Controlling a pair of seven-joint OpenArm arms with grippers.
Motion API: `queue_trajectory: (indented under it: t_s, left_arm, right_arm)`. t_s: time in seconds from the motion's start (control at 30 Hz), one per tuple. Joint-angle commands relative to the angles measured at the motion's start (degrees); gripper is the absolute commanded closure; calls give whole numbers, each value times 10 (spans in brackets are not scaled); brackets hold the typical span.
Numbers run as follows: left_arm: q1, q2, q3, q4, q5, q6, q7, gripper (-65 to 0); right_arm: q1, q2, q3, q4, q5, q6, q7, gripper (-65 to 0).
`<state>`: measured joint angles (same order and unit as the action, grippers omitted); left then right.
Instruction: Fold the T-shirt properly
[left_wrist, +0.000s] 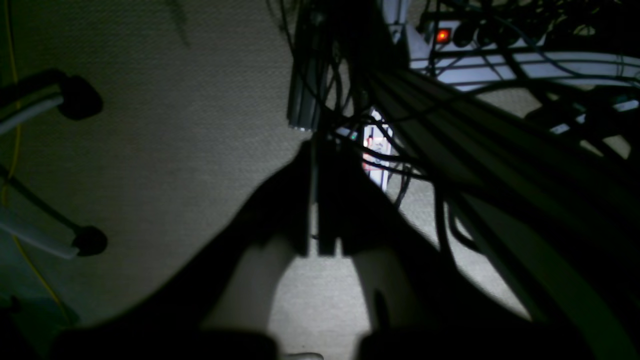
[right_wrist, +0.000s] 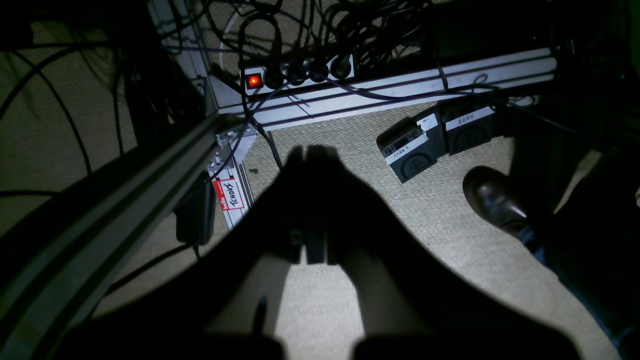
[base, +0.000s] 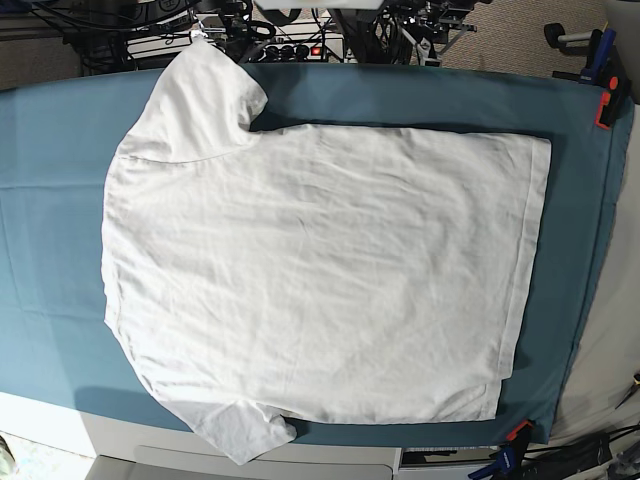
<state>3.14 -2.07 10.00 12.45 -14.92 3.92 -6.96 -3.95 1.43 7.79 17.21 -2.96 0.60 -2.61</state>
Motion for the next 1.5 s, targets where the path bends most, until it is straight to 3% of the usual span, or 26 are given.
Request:
queue_trajectory:
  t_s: [0.0, 0.83, 1.0, 1.27, 1.4, 1.47]
  left_arm:
    - [2, 1, 0, 3, -3, 2, -5, -39]
    - [14, -12, 0, 26, -3, 3, 9, -39]
    - [89, -41, 0, 131, -3, 39, 49, -39]
    - [267, -108, 0, 367, -3, 40, 104, -39]
    - [377, -159, -1, 522, -3, 40, 132, -39]
    - [436, -189, -1, 612, -3, 40, 147, -39]
  right_arm:
    - [1, 3, 1, 3, 3, -3, 5, 0]
    - [-3, 3, 1, 4, 3, -4, 24, 0]
    - [-52, 8, 1, 46, 3, -5, 39, 0]
    - [-192, 43, 1, 184, 3, -4, 28, 0]
    - [-288, 71, 1, 286, 9, -4, 21, 0]
    - [-345, 89, 1, 351, 40, -4, 21, 0]
